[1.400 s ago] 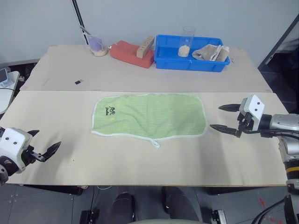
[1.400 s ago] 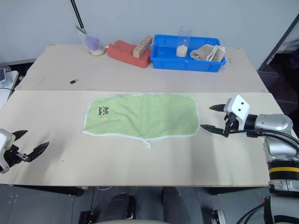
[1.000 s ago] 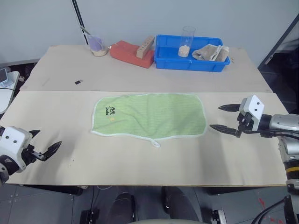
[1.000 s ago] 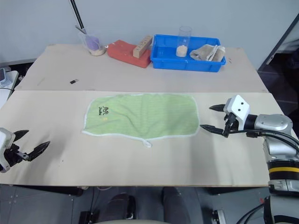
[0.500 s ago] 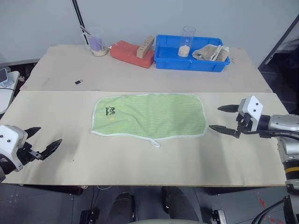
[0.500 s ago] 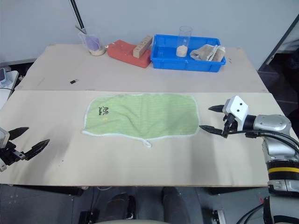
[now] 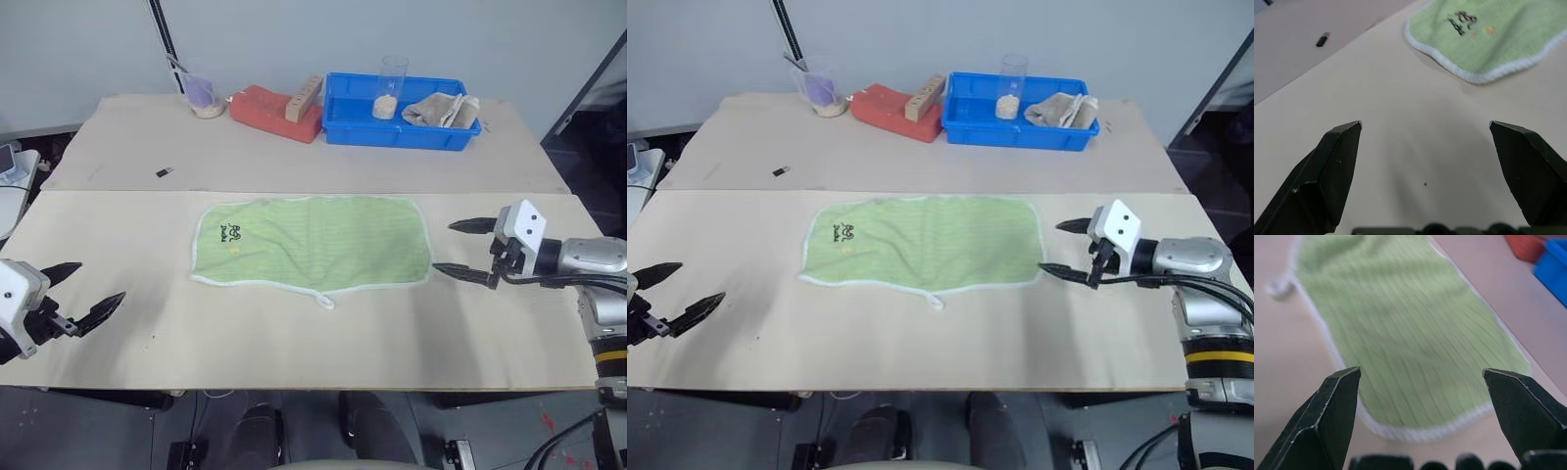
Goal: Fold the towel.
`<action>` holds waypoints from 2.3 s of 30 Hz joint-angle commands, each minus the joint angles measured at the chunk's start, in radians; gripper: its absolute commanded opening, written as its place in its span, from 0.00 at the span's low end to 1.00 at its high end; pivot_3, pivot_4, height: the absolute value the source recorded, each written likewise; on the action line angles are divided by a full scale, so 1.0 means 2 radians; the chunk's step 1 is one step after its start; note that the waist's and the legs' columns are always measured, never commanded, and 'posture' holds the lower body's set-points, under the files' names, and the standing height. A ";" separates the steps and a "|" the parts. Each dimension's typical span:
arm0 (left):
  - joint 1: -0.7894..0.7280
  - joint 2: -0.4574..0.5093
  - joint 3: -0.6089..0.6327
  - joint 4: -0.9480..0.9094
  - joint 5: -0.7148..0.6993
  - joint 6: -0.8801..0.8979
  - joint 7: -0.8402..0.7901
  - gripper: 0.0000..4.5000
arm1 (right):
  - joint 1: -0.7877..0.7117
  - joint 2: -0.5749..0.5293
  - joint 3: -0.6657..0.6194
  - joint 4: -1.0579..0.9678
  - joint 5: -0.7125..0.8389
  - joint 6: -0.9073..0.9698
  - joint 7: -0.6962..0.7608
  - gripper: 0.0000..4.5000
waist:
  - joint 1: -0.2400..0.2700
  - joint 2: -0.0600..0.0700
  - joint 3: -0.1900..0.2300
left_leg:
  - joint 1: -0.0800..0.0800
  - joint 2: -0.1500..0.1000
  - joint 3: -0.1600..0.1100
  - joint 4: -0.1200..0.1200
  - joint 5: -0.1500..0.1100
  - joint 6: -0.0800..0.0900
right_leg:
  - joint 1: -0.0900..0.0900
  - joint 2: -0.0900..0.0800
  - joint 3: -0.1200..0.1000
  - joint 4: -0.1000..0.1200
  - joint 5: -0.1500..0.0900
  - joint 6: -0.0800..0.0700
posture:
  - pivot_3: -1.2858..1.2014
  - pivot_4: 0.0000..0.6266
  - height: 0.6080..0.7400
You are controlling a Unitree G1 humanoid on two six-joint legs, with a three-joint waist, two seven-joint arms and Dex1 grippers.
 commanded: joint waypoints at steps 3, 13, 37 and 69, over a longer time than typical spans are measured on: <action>-0.014 0.037 -0.022 0.038 0.031 -0.058 -0.033 1.00 | 0.004 -0.035 0.012 -0.152 0.076 0.109 0.047 0.98 | 0.002 0.000 0.000 | 0.000 0.000 0.000 0.000 0.000 0.000 | 0.000 0.000 0.000 0.000 0.000 0.000 | 0.52 0.24 0.80; -0.162 0.022 -0.189 0.131 0.099 -0.150 -0.034 1.00 | 0.001 -0.043 0.017 -0.229 0.104 0.166 0.043 0.98 | 0.015 0.000 0.000 | -0.001 0.000 0.001 0.000 0.000 0.000 | 0.000 -0.001 -0.001 0.000 0.000 0.000 | 0.52 0.24 0.80; -0.336 -0.049 -0.323 0.340 0.171 -0.332 0.001 0.01 | 0.062 -0.076 -0.004 -0.200 0.001 0.092 -0.019 1.00 | 0.015 0.000 0.000 | -0.001 0.000 0.000 0.001 0.000 0.000 | 0.000 -0.001 -0.001 0.000 0.002 0.002 | 0.52 0.24 0.80; -0.283 -0.024 -0.298 0.276 0.136 -0.286 0.010 0.00 | -0.102 0.004 0.123 0.167 -0.126 -0.002 0.087 0.00 | 0.013 0.000 0.000 | 0.000 0.000 0.001 0.001 0.000 0.000 | 0.001 0.000 -0.001 0.000 0.003 0.001 | 0.52 0.24 0.80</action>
